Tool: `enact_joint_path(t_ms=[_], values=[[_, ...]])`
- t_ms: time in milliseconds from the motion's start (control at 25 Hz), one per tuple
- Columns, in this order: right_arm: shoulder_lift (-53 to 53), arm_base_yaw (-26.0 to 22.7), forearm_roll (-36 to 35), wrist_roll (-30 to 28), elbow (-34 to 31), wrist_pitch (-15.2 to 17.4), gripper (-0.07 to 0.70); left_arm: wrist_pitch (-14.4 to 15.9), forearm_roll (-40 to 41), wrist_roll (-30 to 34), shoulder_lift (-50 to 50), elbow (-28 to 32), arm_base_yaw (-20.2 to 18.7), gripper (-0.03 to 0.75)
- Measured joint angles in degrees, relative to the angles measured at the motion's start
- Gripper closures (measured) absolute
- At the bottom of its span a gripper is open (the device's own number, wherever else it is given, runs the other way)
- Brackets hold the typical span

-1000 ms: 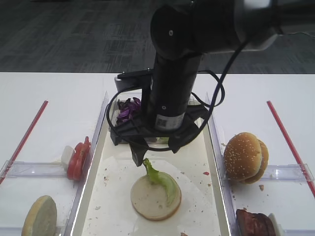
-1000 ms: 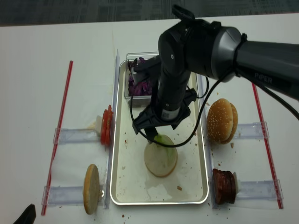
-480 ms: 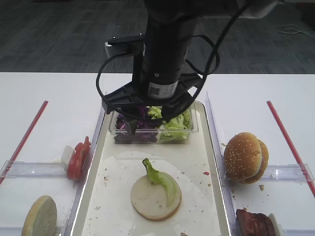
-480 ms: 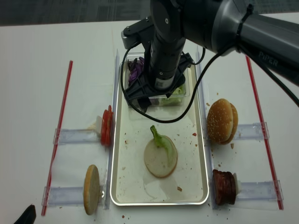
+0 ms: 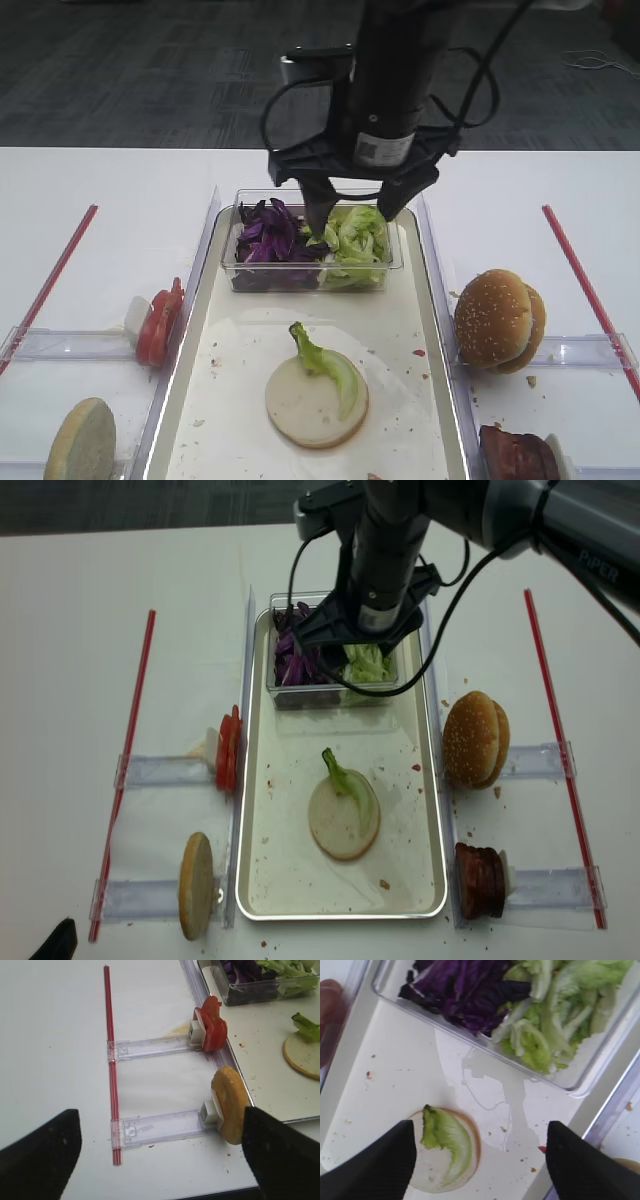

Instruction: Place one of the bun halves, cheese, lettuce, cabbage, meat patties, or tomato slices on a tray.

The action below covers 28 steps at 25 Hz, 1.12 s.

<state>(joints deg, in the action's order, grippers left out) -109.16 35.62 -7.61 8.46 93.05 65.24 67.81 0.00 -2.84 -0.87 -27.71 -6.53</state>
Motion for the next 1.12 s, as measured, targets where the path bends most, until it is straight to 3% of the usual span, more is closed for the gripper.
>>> enact_joint_path(t_ms=[800,1120], values=[[0.0,-24.55,0.12,-2.77,0.0,4.79,0.085,0.0,0.0,0.0,0.0,0.0,0.0,0.1],[0.0,-27.61,0.71,-3.82,0.0,4.87,0.094,0.0,0.0,0.0,0.0,0.0,0.0,0.106]])
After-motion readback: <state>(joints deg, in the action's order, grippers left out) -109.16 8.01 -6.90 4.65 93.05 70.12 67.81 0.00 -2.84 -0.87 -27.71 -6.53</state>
